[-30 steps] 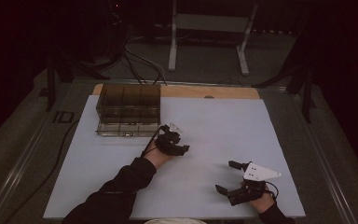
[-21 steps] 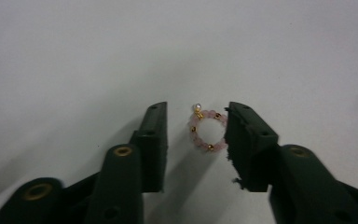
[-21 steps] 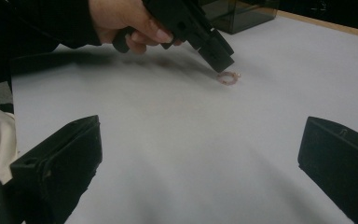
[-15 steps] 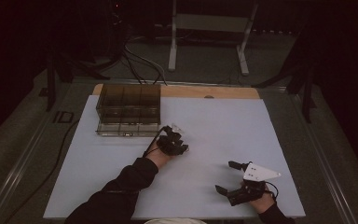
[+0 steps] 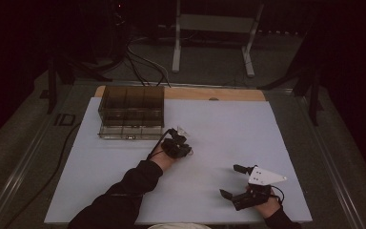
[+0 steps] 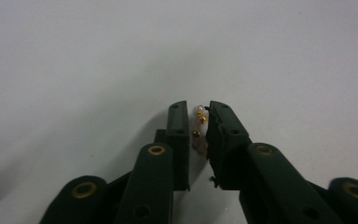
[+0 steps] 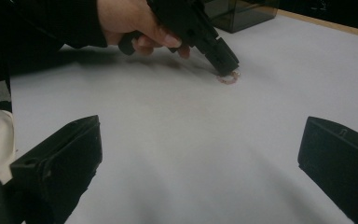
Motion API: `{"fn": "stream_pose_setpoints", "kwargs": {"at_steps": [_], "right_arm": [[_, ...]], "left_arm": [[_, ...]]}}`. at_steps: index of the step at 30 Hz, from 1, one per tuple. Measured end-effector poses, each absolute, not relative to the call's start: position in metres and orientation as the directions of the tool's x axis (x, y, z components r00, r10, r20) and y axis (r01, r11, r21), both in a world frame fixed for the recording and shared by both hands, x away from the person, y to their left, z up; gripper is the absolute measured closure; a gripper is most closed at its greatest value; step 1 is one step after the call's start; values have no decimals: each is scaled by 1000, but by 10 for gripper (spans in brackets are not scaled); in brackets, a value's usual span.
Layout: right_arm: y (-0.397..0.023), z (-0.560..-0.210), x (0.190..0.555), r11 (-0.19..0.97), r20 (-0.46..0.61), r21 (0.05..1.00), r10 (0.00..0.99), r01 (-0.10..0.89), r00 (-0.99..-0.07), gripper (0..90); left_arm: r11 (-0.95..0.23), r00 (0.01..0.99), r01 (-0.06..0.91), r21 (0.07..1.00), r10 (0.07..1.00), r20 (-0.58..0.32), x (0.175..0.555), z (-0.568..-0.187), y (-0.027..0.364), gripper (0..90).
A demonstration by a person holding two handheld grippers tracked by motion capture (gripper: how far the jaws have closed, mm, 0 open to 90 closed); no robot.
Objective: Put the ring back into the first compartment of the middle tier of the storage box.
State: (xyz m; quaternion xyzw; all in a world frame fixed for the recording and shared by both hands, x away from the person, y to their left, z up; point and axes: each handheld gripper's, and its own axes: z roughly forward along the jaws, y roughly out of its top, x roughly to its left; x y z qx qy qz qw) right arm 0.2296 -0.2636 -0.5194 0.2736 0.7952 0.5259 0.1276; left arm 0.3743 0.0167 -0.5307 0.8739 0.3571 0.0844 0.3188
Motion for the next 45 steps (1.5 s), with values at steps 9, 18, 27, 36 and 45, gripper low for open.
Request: {"fn": "stream_pose_setpoints", "kwargs": {"at_steps": [9,18,27,36,45], "right_arm": [[-263,-520,230,307,78,904,568,298,-819,0],[-264,-520,230,302,82,904,569,301,-818,0],[-263,-520,230,305,79,904,570,300,-818,0],[-263,-520,230,302,87,903,570,306,-817,0],[-263,-520,230,302,85,903,571,304,-817,0]], "left_arm": [[-593,751,531,606,660,-12,370,-529,11,898],[-596,762,527,605,648,-25,369,-527,11,900],[-572,763,530,626,644,-58,369,-517,14,900],[-570,770,520,636,635,-60,366,-506,17,900],[-593,786,489,640,618,-29,363,-494,17,900]]}}
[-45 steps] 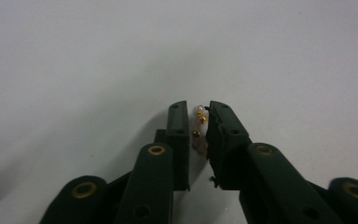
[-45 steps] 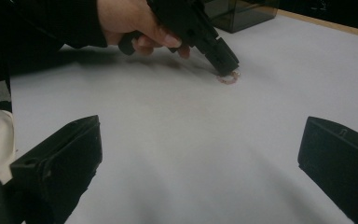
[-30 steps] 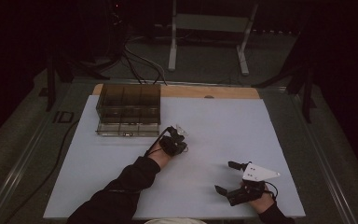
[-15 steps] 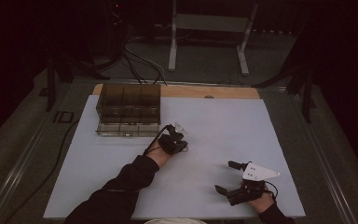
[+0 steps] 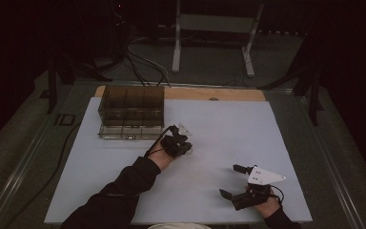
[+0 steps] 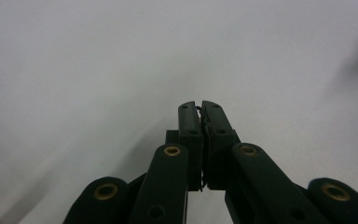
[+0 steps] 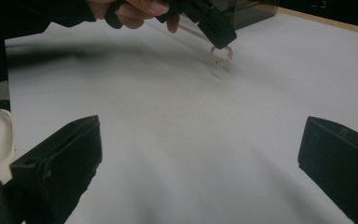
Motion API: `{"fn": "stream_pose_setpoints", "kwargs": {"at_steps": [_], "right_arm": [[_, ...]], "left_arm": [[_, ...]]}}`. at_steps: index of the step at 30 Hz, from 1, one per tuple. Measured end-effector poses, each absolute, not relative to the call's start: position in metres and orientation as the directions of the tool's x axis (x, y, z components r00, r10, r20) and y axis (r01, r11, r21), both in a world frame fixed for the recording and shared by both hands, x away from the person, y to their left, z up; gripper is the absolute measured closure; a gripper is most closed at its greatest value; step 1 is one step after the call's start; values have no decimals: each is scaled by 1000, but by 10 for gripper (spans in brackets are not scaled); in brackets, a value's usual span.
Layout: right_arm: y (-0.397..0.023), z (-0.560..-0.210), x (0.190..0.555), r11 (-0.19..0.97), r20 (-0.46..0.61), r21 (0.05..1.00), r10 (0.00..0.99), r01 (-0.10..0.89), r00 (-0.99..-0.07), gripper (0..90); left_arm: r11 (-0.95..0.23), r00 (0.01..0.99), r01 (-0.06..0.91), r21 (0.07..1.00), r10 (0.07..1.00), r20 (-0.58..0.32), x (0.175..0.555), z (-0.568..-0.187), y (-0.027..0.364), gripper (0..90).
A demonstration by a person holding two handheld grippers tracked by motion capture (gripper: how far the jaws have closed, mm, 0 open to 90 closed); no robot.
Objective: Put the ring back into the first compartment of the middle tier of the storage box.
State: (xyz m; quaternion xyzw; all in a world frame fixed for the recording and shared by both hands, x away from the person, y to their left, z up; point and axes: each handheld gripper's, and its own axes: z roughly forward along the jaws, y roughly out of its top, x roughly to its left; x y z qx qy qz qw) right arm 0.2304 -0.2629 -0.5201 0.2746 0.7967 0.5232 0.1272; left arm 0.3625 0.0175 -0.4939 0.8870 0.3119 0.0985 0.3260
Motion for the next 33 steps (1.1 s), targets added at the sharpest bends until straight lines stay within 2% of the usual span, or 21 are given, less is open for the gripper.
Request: {"fn": "stream_pose_setpoints", "kwargs": {"at_steps": [33], "right_arm": [[-263,-521,231,305,87,900,576,312,-813,0]], "left_arm": [[-587,804,455,670,595,-26,359,-454,42,900]]}}
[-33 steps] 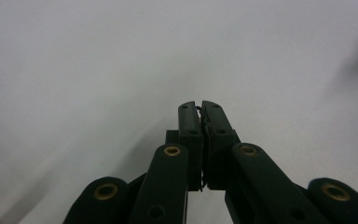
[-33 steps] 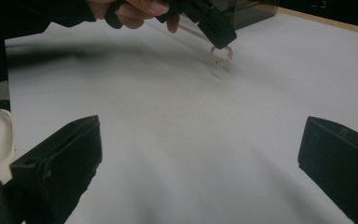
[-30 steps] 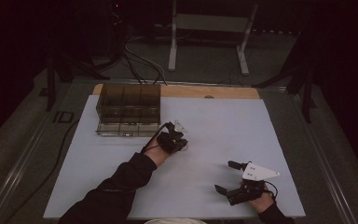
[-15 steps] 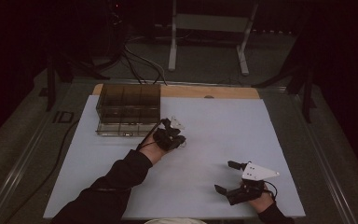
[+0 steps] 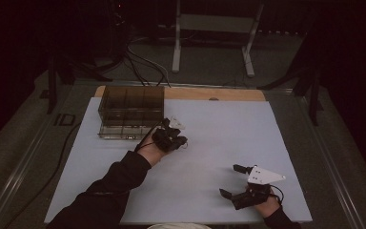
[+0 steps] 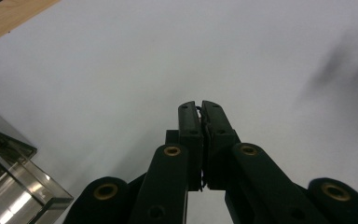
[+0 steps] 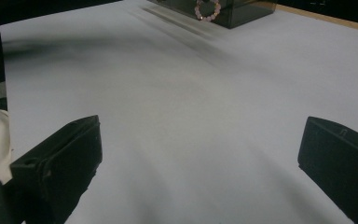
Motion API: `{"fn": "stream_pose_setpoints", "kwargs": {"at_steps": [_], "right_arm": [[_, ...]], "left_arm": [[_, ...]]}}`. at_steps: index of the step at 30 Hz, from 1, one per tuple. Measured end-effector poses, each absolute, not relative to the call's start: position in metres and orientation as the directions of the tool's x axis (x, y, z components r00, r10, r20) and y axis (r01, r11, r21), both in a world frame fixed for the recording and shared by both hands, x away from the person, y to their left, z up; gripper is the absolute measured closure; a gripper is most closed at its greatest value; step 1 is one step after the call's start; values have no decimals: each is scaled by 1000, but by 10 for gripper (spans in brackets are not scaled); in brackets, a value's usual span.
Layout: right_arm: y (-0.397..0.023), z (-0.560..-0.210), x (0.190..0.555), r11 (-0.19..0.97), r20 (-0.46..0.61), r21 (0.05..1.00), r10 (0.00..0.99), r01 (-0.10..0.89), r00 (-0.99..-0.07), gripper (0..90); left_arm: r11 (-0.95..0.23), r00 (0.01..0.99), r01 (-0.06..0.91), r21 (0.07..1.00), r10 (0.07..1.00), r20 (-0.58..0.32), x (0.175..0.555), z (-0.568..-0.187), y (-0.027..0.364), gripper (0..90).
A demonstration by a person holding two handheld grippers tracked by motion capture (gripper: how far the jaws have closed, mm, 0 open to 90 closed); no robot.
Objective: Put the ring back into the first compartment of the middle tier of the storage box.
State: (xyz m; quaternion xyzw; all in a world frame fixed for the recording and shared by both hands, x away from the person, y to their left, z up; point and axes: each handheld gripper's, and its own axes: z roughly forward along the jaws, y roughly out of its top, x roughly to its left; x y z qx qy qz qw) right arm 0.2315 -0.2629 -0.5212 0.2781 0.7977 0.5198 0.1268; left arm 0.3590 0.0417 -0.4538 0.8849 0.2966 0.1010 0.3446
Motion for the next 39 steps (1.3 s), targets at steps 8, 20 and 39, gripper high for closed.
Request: {"fn": "stream_pose_setpoints", "kwargs": {"at_steps": [8,20,39], "right_arm": [[-263,-521,232,305,87,900,576,312,-813,0],[-263,-521,232,308,85,898,579,315,-811,0],[-262,-521,232,303,91,899,580,317,-810,0]], "left_arm": [[-581,802,454,675,597,-26,360,-446,51,900],[-579,788,456,676,616,-4,360,-438,65,900],[-558,768,474,681,640,-11,363,-426,93,900]]}}
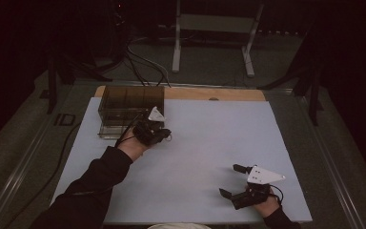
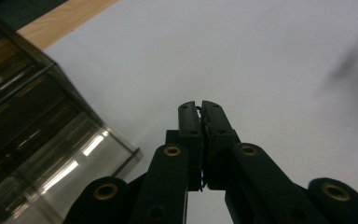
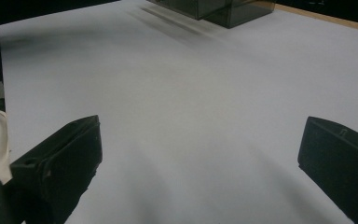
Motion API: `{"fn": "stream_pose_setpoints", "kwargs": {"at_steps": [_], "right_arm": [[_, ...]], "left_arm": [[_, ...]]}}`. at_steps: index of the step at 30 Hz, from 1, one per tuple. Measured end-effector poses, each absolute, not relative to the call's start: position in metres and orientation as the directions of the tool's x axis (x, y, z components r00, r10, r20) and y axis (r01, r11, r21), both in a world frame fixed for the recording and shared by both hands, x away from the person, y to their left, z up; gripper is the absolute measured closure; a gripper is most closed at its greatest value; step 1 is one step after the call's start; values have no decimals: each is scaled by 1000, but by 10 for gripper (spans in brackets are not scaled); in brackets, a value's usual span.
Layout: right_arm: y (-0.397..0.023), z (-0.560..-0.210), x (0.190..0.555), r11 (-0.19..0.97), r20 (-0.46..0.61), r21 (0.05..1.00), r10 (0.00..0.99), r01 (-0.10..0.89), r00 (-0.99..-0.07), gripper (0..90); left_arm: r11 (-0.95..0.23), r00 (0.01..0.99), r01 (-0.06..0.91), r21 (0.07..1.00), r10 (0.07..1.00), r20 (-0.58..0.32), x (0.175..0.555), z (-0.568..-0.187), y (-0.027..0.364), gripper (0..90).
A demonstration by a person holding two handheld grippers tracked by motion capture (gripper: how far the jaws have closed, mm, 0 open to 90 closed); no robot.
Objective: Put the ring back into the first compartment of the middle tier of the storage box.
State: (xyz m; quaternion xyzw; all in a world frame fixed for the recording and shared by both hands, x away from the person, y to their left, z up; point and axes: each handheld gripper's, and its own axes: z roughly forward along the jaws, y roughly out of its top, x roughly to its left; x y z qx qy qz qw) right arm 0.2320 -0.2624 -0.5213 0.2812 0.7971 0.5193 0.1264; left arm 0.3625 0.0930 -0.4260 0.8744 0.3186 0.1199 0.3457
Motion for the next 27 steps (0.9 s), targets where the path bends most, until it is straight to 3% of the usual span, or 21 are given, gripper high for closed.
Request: {"fn": "stream_pose_setpoints", "kwargs": {"at_steps": [27], "right_arm": [[-263,-521,232,303,83,901,582,310,-809,0]], "left_arm": [[-517,712,502,693,702,8,364,-408,141,900]]}}
